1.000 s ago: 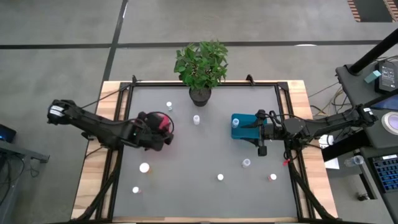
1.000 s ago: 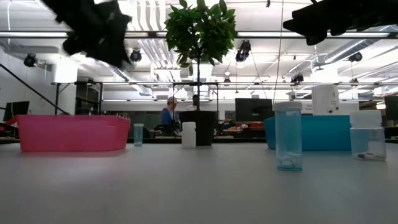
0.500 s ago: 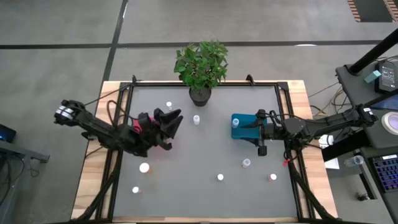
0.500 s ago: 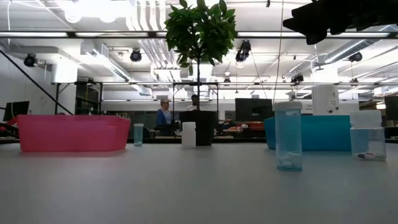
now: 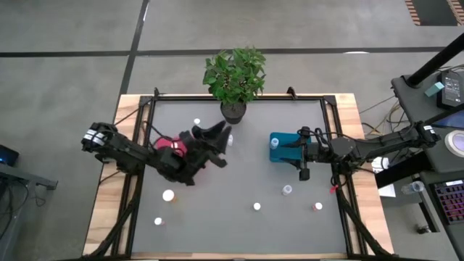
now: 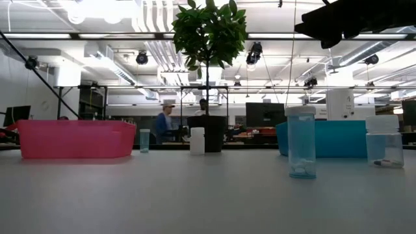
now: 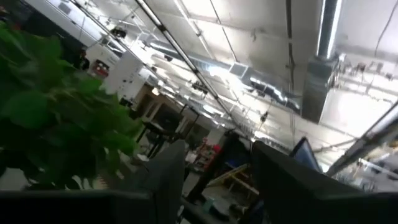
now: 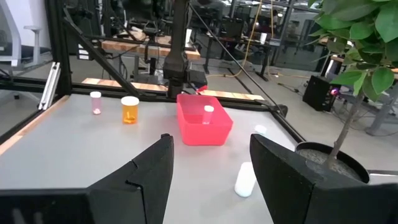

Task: Pick and place medicine bottles into bin by pill shape (circle, oval)
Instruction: Put the bottom blue tablet bottle into the red bin

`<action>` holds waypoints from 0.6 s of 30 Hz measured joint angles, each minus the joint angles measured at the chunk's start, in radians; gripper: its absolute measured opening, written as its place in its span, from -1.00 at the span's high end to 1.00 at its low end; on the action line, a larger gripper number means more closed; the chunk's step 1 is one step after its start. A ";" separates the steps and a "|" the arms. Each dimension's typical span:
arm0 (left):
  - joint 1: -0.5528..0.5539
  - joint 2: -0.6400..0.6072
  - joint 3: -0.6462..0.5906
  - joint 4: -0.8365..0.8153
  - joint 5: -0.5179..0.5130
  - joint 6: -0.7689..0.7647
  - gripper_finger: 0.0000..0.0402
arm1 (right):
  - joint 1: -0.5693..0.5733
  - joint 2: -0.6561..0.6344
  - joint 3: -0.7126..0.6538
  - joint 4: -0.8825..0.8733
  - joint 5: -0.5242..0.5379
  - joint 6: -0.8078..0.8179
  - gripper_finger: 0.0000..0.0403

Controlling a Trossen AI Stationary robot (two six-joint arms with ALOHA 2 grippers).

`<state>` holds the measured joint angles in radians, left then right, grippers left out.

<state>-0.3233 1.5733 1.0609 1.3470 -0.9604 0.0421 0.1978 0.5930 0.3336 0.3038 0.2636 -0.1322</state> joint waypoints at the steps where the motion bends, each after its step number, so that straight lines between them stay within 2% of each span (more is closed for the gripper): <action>1: 0.000 0.011 0.018 -0.019 0.000 0.001 0.16 | 0.000 0.000 0.000 0.000 0.000 0.000 0.00; 7: 0.002 0.019 0.068 -0.116 -0.009 0.001 0.16 | 0.000 0.000 0.000 -0.003 0.000 -0.001 0.00; 18: 0.007 0.017 0.064 -0.128 -0.027 -0.008 0.16 | 0.000 0.000 0.000 -0.008 0.003 0.000 0.00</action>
<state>-0.3161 1.5906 1.1252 1.2186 -0.9878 0.0338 0.1978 0.5926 0.3336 0.2955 0.2661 -0.1326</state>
